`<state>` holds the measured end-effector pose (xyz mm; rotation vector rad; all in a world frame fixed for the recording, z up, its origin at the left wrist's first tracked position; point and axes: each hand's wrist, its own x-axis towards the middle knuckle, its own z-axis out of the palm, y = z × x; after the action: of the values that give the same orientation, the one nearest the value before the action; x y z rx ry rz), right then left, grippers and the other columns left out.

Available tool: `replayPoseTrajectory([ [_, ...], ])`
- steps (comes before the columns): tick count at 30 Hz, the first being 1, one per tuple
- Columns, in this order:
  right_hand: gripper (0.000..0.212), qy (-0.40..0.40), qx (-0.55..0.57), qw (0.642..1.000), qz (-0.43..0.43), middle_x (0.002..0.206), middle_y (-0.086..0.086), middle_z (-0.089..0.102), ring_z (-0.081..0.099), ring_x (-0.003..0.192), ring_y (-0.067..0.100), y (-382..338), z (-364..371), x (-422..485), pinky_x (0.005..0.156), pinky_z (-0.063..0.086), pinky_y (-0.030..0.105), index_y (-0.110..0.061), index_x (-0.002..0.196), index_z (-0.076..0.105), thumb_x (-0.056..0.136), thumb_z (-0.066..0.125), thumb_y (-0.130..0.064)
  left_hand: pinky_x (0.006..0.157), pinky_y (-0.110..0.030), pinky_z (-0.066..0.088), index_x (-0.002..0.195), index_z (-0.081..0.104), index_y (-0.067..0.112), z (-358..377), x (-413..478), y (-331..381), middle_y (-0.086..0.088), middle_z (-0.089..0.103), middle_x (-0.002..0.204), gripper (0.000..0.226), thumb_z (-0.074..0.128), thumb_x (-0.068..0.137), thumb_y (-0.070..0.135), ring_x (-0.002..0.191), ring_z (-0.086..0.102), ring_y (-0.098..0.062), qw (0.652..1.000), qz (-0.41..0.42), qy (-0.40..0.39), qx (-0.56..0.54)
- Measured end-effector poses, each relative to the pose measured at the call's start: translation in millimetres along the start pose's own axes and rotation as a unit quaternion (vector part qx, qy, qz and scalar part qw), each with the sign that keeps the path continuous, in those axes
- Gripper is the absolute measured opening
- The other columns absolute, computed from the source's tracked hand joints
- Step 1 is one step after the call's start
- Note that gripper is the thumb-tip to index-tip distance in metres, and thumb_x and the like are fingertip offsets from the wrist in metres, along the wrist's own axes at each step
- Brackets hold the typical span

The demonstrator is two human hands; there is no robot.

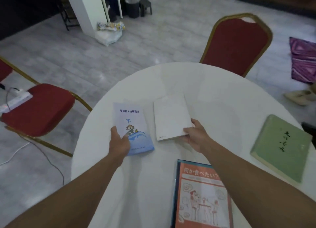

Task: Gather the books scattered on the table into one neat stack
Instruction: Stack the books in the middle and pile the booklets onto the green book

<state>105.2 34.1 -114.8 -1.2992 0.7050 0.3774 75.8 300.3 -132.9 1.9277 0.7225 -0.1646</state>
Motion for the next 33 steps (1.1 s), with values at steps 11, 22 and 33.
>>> replayPoseTrajectory([
  [11, 0.039, 0.093, 0.234, 0.967, -0.044, 0.126, 0.017, 0.065, 0.07, 0.097, 0.033, 8, -143, -59, 0.07, 0.064, 0.045, -0.009, 0.127, 0.056, 0.097, 0.044, 0.013, 0.102, -0.048, 0.049, 0.138, 0.04, 0.028, 77, -75, 54, -0.004, 0.062, 0.126, 0.051, 0.054, 0.09, 0.018, 0.113, 0.061, -0.029, 0.994, 0.067, -0.091, -0.007],
  [22, 0.049, 0.24, 0.325, 0.91, -0.088, 0.135, 0.016, 0.06, 0.062, 0.116, 0.036, 28, -291, -85, 0.063, 0.064, 0.039, -0.005, 0.141, 0.05, 0.097, 0.043, 0.015, 0.101, -0.05, 0.05, 0.14, 0.04, 0.023, 193, -139, 80, -0.006, 0.059, 0.127, 0.051, 0.056, 0.093, 0.014, 0.114, 0.06, -0.029, 0.971, 0.104, -0.214, 0.012],
  [33, 0.075, 0.455, -0.287, 0.842, -0.021, 0.159, 0.017, 0.023, 0.028, 0.143, 0.036, 51, -327, -63, 0.116, 0.028, 0.048, -0.009, 0.156, 0.022, 0.096, 0.059, -0.034, 0.083, -0.034, 0.047, 0.139, 0.041, 0.016, 244, -148, 77, -0.006, 0.058, 0.122, 0.046, 0.054, 0.096, 0.01, 0.104, 0.059, -0.024, 0.963, 0.099, -0.245, 0.047],
])
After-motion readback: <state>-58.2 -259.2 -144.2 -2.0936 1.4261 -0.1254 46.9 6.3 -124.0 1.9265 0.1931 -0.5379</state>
